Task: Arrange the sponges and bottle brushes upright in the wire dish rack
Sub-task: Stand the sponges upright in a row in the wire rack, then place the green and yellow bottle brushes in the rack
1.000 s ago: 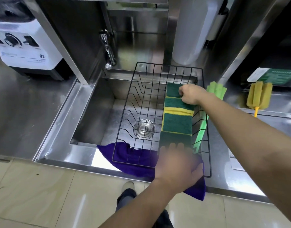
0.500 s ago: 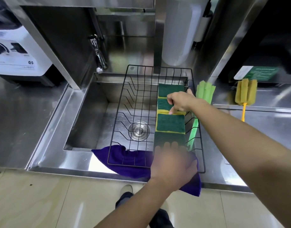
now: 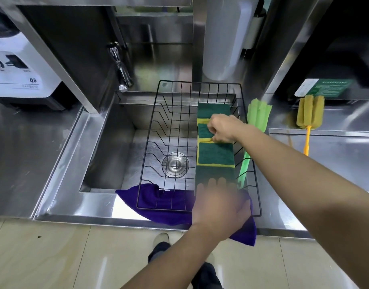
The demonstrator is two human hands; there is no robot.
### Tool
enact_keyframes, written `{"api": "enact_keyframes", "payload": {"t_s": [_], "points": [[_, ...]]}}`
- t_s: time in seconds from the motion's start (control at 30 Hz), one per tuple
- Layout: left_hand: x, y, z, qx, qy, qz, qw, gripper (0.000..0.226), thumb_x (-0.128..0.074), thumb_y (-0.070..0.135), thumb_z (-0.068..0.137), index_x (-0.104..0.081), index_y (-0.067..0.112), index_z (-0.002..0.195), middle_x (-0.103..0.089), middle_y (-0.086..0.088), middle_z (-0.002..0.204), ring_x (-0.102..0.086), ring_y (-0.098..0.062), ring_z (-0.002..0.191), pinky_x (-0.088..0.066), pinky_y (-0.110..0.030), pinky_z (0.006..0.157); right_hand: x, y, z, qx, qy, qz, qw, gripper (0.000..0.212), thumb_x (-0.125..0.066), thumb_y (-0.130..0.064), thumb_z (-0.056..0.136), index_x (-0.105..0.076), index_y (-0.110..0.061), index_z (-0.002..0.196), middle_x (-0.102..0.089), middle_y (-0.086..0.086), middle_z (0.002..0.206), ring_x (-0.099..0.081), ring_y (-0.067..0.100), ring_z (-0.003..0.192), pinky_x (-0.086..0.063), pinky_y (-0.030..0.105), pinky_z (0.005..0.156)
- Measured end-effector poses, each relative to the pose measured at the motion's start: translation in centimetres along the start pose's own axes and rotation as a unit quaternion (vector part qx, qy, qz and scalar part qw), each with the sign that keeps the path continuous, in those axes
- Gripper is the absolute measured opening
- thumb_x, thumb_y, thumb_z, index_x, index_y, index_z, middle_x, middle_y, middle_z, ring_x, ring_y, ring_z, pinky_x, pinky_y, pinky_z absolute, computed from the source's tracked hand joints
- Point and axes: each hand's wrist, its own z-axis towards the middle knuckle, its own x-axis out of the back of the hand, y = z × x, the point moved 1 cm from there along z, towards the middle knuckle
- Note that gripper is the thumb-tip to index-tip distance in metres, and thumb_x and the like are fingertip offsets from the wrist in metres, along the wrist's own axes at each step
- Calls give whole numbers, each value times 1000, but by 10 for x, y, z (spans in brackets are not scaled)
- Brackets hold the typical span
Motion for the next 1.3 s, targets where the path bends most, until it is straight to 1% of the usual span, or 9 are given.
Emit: {"api": "enact_keyframes", "payload": {"t_s": [0.1,0.3,0.43,0.57,0.77,0.9,1.0,1.17,1.3], "points": [[0,-1,0,-2,1,3,1000,45,-33,53,82,-55,13,79,-52,-5,75,-46,-25,68,-40,-39,60,2,7,-1,-14,6,2,1000,19,-69,-29,80,-53,-20,73,-44,6,109,-42,26,111,-32,40,96],[1,0,0,-2,1,4,1000,46,-34,53,81,-55,12,78,-51,-6,75,-46,-26,68,-40,-40,59,4,14,-12,-7,3,76,997,35,-68,-40,81,-58,-12,99,-50,9,111,-48,27,108,-37,37,91],[0,-2,-1,-10,6,5,1000,46,-34,52,82,-55,11,78,-51,-7,74,-46,-27,67,-40,-40,59,16,21,-33,-60,212,141,965,28,-58,-33,89,-60,-8,102,-58,11,109,-56,29,101,-45,38,86],[-1,-1,-1,-13,9,0,1000,45,-35,52,83,-55,11,77,-51,-7,74,-46,-28,67,-40,-41,59,12,41,-58,-246,362,208,875,25,-50,-25,93,-55,-6,108,-55,14,116,-56,34,102,-47,44,83],[1,0,0,-9,6,5,1000,45,-35,52,82,-55,12,74,-52,-8,73,-48,-29,67,-41,-42,59,-24,66,-86,-394,287,349,800,42,-55,-36,91,-44,-3,116,-58,17,118,-56,37,109,-47,44,87],[1,0,0,-12,7,6,1000,46,-34,52,82,-55,12,74,-52,-7,73,-48,-28,67,-41,-40,58,-37,64,-89,-380,206,412,802,41,-53,-57,84,-50,-18,72,-54,8,86,-53,26,86,-39,35,69],[0,-1,0,-11,5,11,1000,46,-33,52,83,-55,12,74,-52,-7,74,-47,-28,68,-40,-39,59,-38,55,-90,-357,174,394,829,38,-58,-46,85,-42,-22,60,-56,4,78,-51,25,80,-43,36,73],[1,-1,-1,-7,2,9,1000,47,-32,52,83,-55,12,75,-52,-7,74,-48,-28,69,-41,-40,60,-37,47,-86,-390,166,337,841,25,-52,-31,89,-49,-10,74,-56,12,88,-56,31,83,-40,33,67],[2,-1,-2,-5,-2,2,1000,48,-32,53,84,-56,12,74,-52,-6,74,-48,-28,68,-41,-40,59,-21,56,-95,-414,291,331,797,31,-43,-24,93,-54,0,111,-64,23,108,-60,41,101,-48,42,81]]}}
